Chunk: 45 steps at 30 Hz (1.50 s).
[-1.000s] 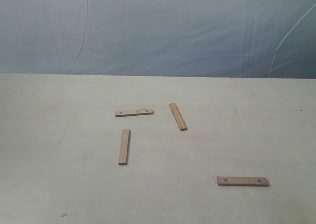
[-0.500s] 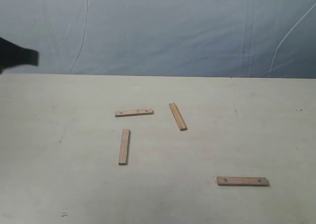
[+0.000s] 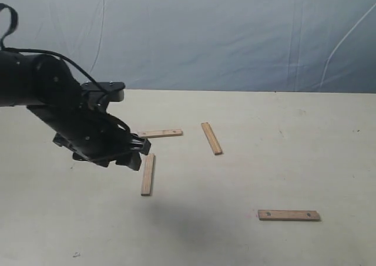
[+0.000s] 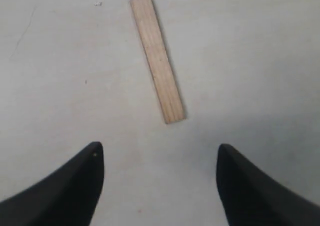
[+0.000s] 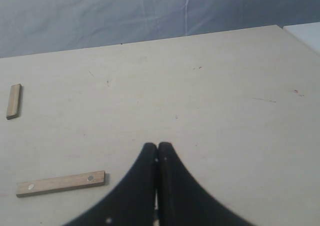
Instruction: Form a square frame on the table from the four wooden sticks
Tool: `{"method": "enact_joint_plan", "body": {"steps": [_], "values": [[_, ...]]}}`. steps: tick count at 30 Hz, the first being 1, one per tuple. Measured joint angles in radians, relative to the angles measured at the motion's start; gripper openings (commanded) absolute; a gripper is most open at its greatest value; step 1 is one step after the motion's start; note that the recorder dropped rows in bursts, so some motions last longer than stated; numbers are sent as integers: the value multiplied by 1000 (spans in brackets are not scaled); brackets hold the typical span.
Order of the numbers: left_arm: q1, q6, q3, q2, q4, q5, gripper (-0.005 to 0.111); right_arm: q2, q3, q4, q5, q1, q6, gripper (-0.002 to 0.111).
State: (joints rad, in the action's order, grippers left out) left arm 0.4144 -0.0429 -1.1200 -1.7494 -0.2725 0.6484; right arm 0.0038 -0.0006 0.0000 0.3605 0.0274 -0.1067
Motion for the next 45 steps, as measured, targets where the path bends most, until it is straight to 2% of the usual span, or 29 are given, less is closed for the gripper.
{"method": "enact_joint_plan", "body": {"steps": [7, 16, 25, 27, 30, 34, 41, 45], "values": [[10, 75, -170, -202, -1, 12, 63, 0, 0, 0, 0, 0, 0, -1], [77, 363, -328, -334, 305, 78, 63, 0, 0, 0, 0, 0, 0, -1], [79, 394, -349, -394, 266, 47, 61, 0, 0, 0, 0, 0, 0, -1], [79, 394, -349, -412, 253, 34, 56, 0, 0, 0, 0, 0, 0, -1], [79, 395, -351, -423, 247, 23, 39, 0, 0, 0, 0, 0, 0, -1], [79, 397, -356, -429, 247, 18, 0, 0, 0, 0, 0, 0, 0, -1], [72, 406, -390, -429, 245, 34, 0, 0, 0, 0, 0, 0, 0, -1], [37, 431, -459, -412, 244, 55, 0, 0, 0, 0, 0, 0, 0, -1]]}}
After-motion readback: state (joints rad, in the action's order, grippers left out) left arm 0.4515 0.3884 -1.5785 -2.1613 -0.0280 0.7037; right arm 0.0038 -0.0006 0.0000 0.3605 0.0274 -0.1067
